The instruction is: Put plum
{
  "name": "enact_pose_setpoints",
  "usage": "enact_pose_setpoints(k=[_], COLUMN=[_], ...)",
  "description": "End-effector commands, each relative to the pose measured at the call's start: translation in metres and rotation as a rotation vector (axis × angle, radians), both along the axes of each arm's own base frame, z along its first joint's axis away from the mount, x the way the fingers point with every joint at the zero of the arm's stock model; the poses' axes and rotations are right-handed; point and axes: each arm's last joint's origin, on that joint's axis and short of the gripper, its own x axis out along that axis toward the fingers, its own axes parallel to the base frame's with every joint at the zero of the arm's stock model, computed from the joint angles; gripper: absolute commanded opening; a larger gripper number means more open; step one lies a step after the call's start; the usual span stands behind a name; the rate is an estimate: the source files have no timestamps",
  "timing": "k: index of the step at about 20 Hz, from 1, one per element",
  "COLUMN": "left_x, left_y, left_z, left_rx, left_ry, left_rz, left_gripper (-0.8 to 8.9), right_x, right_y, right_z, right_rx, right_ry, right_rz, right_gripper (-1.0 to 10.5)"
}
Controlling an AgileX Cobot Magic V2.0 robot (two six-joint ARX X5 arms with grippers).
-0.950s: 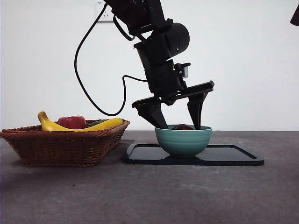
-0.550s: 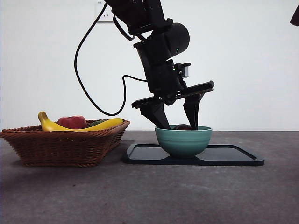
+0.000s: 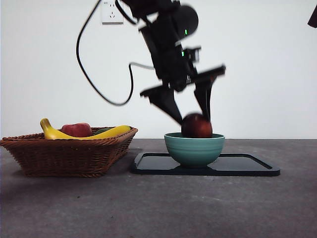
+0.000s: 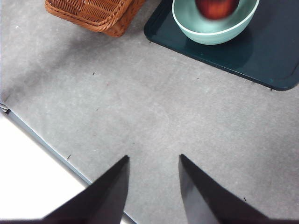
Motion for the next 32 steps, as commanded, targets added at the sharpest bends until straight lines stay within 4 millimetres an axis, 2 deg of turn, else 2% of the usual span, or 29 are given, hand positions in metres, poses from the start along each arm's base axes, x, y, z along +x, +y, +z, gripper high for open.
enact_pose_setpoints(k=[1, 6, 9, 11, 14, 17, 19, 21, 25, 29, 32], left_x=[-0.005, -0.025, -0.049, -0.067, -0.087, -0.099, -0.101, -0.102, -0.099, -0.088, -0.083], left_y=[0.005, 0.046, 0.082, 0.104, 0.131, 0.147, 0.153, 0.158, 0.170, 0.183, 0.188], left_z=[0.034, 0.103, 0.150, 0.172, 0.191, 0.196, 0.191, 0.176, 0.125, 0.068, 0.034], left_rx=[-0.042, -0.086, -0.099, -0.048, -0.009, 0.011, 0.018, 0.020, 0.023, 0.063, 0.061], left_ry=[-0.077, -0.177, -0.260, -0.309, -0.319, -0.301, -0.292, -0.278, -0.274, -0.231, -0.238], left_rz=[-0.020, 0.034, 0.085, 0.139, 0.184, 0.205, 0.217, 0.239, 0.283, 0.331, 0.356], left_gripper=[2.40, 2.41, 2.40, 2.41, 2.41, 2.40, 2.40, 2.41, 2.40, 2.41, 2.41], right_x=[0.001, 0.001, 0.001, 0.001, 0.001, 0.001, 0.001, 0.001, 0.001, 0.001, 0.001], right_y=[0.001, 0.001, 0.001, 0.001, 0.001, 0.001, 0.001, 0.001, 0.001, 0.001, 0.001], right_z=[0.002, 0.002, 0.002, 0.002, 0.002, 0.002, 0.002, 0.002, 0.002, 0.002, 0.002], right_rx=[-0.003, -0.002, -0.002, -0.001, -0.002, -0.001, -0.001, -0.001, -0.001, 0.000, -0.001], right_ry=[-0.016, -0.017, -0.019, -0.022, -0.025, -0.026, -0.026, -0.026, -0.026, -0.026, -0.025], right_rz=[0.009, 0.008, 0.008, 0.008, 0.010, 0.010, 0.010, 0.010, 0.010, 0.010, 0.010], right_gripper=[1.7, 1.7, 1.7, 1.7, 1.7, 1.7, 1.7, 1.7, 1.7, 1.7, 1.7])
